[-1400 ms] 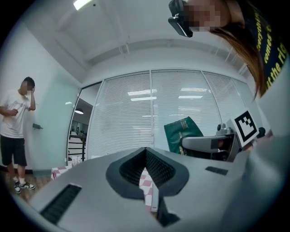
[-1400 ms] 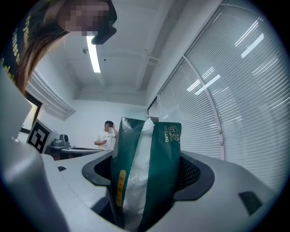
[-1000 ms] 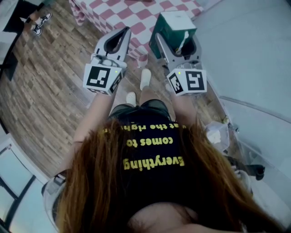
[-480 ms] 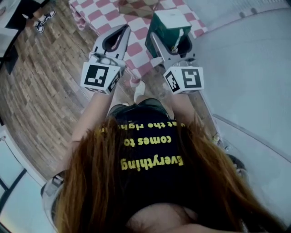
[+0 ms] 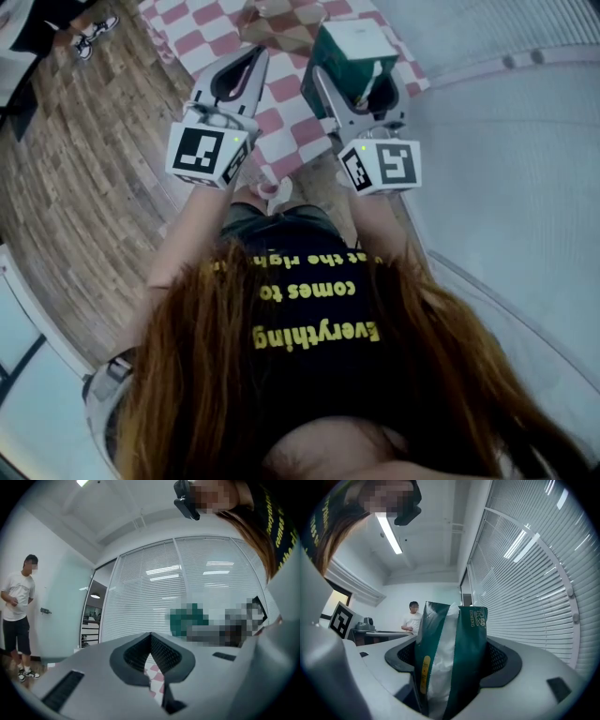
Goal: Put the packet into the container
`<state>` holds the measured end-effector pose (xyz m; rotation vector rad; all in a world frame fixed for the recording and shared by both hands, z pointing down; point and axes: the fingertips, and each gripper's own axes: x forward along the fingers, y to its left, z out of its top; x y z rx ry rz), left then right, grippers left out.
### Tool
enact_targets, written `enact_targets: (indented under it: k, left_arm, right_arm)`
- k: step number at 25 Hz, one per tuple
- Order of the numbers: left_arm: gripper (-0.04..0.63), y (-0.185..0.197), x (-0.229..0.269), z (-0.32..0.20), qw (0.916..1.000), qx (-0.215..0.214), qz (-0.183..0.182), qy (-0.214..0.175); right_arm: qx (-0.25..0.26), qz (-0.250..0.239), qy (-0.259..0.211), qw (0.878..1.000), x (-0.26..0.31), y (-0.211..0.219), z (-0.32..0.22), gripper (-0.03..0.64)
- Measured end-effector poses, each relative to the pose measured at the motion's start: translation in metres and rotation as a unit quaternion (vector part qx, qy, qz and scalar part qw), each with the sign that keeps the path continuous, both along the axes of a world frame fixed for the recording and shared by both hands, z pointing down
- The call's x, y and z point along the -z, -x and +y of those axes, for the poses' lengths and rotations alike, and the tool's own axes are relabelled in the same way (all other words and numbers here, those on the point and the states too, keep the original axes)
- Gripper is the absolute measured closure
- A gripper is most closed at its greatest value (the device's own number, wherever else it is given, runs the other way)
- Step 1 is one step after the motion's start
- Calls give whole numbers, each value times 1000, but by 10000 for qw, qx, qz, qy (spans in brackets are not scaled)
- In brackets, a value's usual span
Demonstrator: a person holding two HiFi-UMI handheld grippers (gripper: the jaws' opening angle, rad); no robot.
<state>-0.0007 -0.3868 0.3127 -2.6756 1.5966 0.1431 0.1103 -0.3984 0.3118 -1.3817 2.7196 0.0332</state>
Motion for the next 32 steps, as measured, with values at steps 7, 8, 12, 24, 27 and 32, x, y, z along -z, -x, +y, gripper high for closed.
enact_targets:
  k: [7, 8, 12, 24, 27, 32]
  left_arm:
    - [594, 10, -6, -30, 9998, -150, 19, 141]
    - [595, 12, -7, -35, 9997, -195, 16, 163]
    - [595, 18, -7, -56, 9988, -467, -13, 141]
    - [594, 52, -6, -113, 9927, -1200, 17, 112]
    - [595, 57, -7, -124, 9918, -1262, 69, 163]
    - [595, 59, -13, -135, 9919, -1242, 124, 221]
  right_arm:
    - [-218, -19, 140, 9997, -6, 5, -22, 239]
    - [-279, -14, 138, 9995, -7, 7, -25, 239]
    - [-581, -19, 125, 9982, -7, 15, -39, 239]
    - [-1349, 83, 90, 9908, -4, 51, -75, 239]
    - [-1410, 148, 130, 9898, -2, 57, -82, 239]
    - [-1311, 269, 253, 9907, -9, 61, -94, 239]
